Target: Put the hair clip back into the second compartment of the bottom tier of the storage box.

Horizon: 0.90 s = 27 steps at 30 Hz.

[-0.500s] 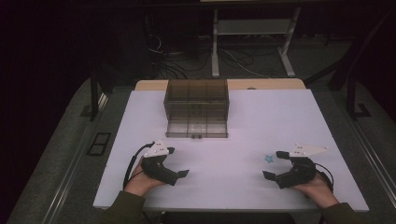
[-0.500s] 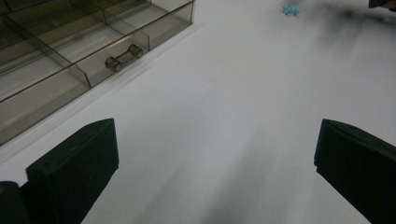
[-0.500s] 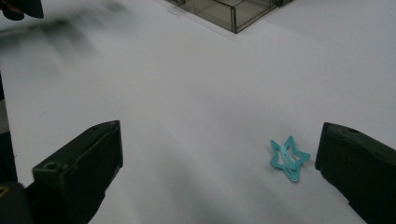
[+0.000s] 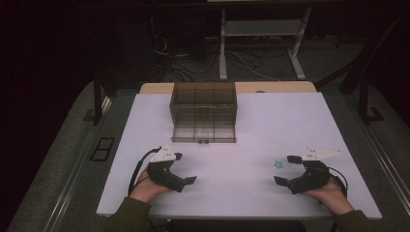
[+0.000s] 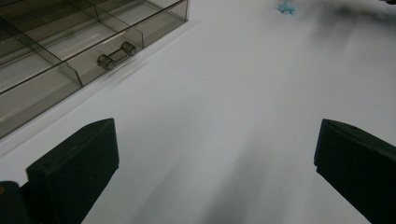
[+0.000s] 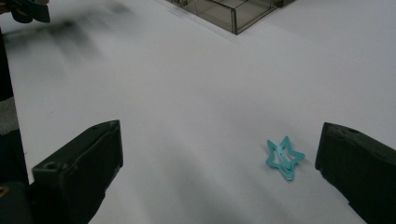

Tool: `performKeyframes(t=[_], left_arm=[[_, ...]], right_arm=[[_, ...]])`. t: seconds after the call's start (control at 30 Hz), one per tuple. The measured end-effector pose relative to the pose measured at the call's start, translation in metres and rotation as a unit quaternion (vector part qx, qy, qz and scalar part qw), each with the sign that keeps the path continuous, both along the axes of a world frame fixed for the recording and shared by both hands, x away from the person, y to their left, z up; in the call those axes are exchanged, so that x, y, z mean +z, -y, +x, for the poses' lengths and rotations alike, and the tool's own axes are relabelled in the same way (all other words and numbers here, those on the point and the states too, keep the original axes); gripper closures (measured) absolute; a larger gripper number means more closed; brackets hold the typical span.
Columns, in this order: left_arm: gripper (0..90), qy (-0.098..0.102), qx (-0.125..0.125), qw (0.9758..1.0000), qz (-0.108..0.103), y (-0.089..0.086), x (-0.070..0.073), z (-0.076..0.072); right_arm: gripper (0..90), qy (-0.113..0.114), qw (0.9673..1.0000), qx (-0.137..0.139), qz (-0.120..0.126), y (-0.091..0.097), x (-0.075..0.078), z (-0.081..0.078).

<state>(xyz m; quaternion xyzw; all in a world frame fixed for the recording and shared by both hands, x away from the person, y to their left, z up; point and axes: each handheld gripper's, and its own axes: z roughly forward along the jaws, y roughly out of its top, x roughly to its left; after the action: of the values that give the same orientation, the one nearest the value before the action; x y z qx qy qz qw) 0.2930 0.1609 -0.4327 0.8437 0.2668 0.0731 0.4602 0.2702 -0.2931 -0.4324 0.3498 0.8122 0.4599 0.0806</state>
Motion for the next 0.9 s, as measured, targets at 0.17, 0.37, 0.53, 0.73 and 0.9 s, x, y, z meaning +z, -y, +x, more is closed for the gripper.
performKeyframes(t=[0.17, 0.37, 0.53, 0.73, 0.9], left_arm=[[0.0, -0.001, 0.0, 1.0, -0.004, 0.0, 0.0, 0.0], [0.0, -0.002, 0.0, 1.0, -0.008, 0.001, 0.0, -0.001], [0.0, -0.001, -0.005, 1.0, -0.005, 0.001, -0.001, -0.001], [0.0, 0.001, -0.007, 1.0, -0.005, 0.001, -0.001, 0.0], [0.0, -0.003, -0.005, 1.0, -0.006, 0.001, -0.002, -0.001]], right_arm=[[0.3, 0.001, 1.0, 0.005, 0.0, 0.0, 0.001, 0.0], [0.3, 0.008, 1.0, 0.002, 0.001, 0.001, 0.005, 0.001], [0.3, 0.008, 1.0, -0.002, 0.004, 0.003, 0.006, 0.006], [0.3, 0.009, 1.0, 0.001, 0.001, 0.005, 0.008, 0.009], [0.3, 0.01, 0.9999, 0.0, 0.002, 0.007, 0.009, 0.011]])
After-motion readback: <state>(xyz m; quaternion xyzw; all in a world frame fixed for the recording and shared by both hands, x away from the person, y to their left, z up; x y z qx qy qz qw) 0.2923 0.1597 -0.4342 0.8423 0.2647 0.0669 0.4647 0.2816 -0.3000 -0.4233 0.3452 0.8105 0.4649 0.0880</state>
